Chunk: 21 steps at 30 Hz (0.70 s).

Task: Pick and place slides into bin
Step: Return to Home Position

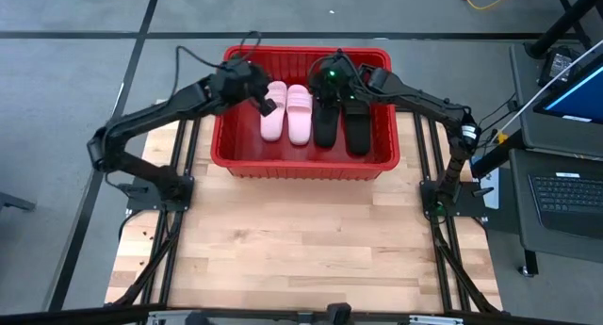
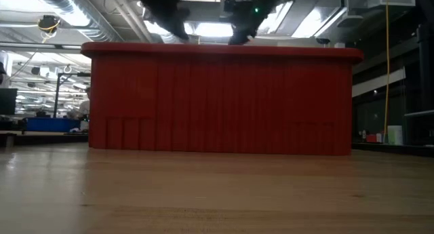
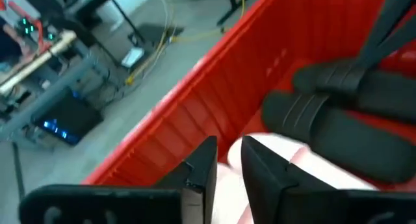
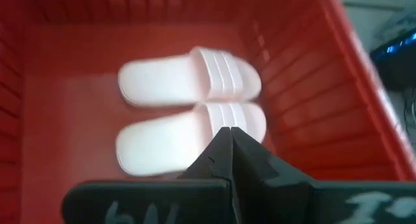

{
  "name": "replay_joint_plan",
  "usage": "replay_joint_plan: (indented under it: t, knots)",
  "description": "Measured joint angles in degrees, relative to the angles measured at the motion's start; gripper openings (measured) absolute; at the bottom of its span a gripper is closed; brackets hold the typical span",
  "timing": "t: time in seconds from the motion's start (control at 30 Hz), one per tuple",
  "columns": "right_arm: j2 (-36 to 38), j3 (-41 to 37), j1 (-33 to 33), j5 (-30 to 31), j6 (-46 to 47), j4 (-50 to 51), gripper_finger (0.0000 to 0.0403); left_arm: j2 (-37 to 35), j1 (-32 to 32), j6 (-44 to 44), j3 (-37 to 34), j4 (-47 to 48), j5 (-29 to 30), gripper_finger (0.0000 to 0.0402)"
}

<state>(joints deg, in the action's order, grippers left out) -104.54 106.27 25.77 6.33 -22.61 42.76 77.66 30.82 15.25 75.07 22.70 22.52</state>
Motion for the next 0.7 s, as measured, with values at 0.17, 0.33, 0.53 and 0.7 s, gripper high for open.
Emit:
replay_joint_plan:
  t: [0.17,0.33,0.53,0.7]
  knots:
    - [0.1,5.7,-2.9,0.0,0.0,1.6,0.0007,-4.7,-3.0,1.0,0.0,0.3,0.0,0.0034]
    - [0.2,12.1,-6.1,0.0,0.2,7.2,0.0007,-8.7,-6.5,1.0,0.0,2.9,0.0,0.0004]
    - [0.2,20.1,-10.7,0.0,7.3,17.2,0.0007,-12.5,-12.3,-0.3,0.0,7.5,0.1,0.0001]
    - [0.3,22.4,-15.6,0.1,12.2,21.2,0.0007,-16.6,-17.6,-1.2,-1.7,7.9,0.1,0.0001]
